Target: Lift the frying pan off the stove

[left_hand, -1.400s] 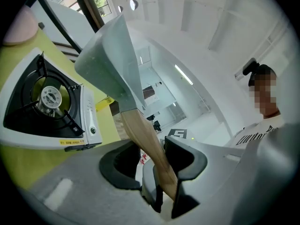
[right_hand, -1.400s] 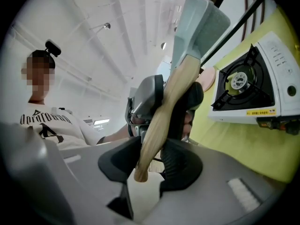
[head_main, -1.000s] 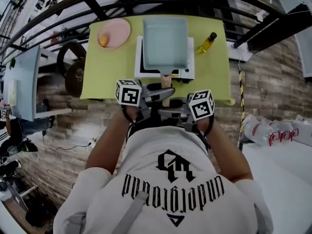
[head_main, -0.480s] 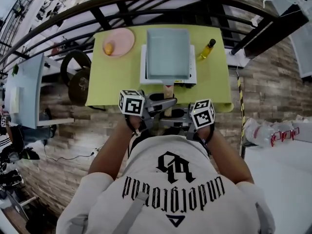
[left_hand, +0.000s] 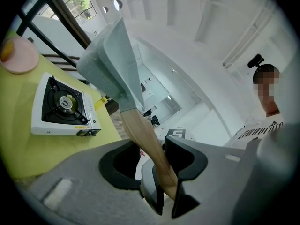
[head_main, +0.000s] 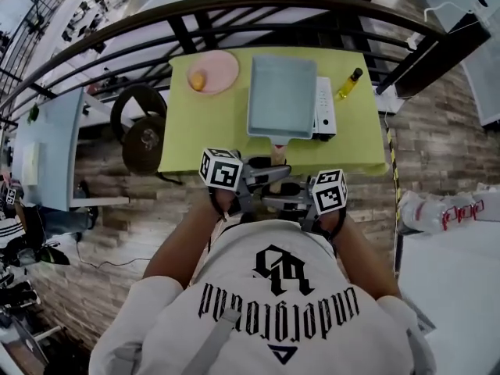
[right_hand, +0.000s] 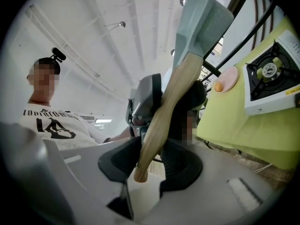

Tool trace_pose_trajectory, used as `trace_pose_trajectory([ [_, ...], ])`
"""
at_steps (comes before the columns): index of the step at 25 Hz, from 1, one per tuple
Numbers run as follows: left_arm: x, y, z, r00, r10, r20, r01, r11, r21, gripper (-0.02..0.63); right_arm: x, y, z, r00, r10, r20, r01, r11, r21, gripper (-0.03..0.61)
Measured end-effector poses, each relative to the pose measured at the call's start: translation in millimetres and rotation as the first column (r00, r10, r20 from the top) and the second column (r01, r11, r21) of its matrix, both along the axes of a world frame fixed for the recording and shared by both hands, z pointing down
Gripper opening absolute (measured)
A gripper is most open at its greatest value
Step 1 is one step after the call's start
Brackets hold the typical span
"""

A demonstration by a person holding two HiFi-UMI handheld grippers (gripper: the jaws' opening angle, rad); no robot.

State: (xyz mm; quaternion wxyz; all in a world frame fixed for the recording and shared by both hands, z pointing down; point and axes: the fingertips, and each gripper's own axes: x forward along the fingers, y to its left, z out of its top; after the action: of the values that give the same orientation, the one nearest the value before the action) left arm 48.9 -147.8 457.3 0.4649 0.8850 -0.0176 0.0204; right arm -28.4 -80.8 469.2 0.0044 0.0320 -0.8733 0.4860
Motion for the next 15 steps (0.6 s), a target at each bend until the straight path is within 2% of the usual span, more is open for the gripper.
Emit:
trace_pose_trajectory([
  [9,-57,41,-1,0.998,0.059,-0.014,-0.060,0.998,-0.010,0.179,-60,36,-2,0.995,0.099,0.008,-0.100,0.995,0.005,0.134],
  [15,-63,72,-1,0.994,0.107,-0.017,-0.107,0.994,-0.013,0.183,-69,63,-2,0.990,0.137,-0.008,-0.137,0.990,0.011,0.138],
])
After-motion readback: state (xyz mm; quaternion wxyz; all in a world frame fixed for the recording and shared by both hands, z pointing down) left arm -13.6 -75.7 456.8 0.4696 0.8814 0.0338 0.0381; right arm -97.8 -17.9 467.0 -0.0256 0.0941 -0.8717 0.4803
